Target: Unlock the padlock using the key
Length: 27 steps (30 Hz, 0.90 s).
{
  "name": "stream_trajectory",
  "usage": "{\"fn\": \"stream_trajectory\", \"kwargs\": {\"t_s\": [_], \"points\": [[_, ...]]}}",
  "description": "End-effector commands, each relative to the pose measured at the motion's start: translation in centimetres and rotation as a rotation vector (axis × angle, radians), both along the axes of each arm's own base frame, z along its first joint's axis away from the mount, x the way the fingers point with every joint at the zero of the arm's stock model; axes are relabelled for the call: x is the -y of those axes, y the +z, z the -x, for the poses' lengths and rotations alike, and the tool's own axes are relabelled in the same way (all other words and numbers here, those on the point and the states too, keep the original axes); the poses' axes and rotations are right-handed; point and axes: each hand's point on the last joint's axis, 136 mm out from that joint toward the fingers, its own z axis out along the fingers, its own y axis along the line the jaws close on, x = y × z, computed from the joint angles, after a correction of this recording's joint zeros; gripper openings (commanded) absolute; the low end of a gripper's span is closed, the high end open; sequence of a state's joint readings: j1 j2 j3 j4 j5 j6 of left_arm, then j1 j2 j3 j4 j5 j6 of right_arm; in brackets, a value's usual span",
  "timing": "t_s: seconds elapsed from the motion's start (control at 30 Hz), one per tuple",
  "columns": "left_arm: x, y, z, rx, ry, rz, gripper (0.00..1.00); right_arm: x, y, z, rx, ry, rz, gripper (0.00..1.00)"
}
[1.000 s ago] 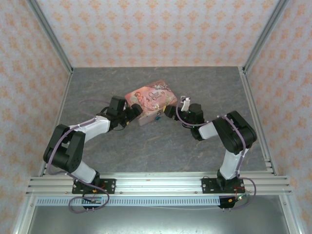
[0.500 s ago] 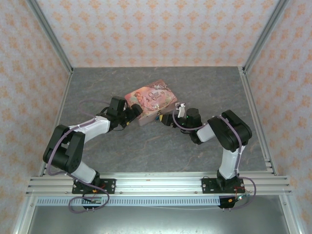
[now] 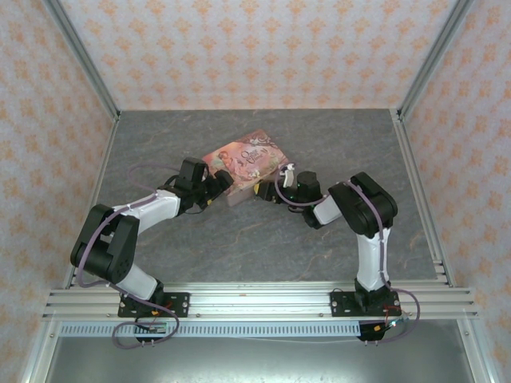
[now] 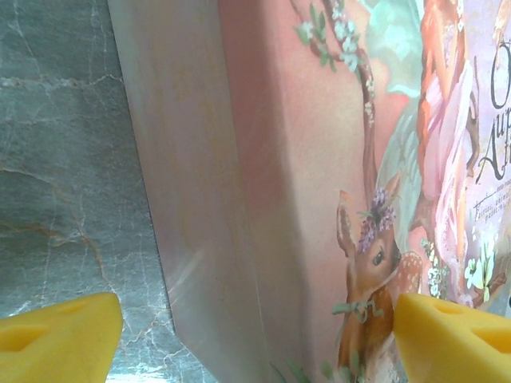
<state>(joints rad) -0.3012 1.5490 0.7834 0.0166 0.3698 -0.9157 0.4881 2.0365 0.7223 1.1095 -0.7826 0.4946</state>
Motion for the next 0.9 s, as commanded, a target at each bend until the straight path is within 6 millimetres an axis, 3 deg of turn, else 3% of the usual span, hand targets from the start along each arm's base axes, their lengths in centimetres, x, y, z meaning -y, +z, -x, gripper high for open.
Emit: {"fn": "stream_trajectory", "kwargs": {"t_s": [0.0, 0.5, 0.87], "points": [[-1.2, -3.8, 3.2, -0.150, 0.004, -0.088, 0.87, -1.2, 1.7, 0.4, 0.056, 0.054, -0.056, 0.57], [-1.3, -4.2, 3.3, -0.159, 0.006, -0.092, 0.87, -0.4, 3.7, 1.5, 0.110, 0.053, -0.049, 0.45], [-1.4, -4.2, 3.3, -0.156, 0.007, -0.096, 0.87, 0.1, 2.8, 1.1, 0.080, 0.021, -0.020, 0.27]]}}
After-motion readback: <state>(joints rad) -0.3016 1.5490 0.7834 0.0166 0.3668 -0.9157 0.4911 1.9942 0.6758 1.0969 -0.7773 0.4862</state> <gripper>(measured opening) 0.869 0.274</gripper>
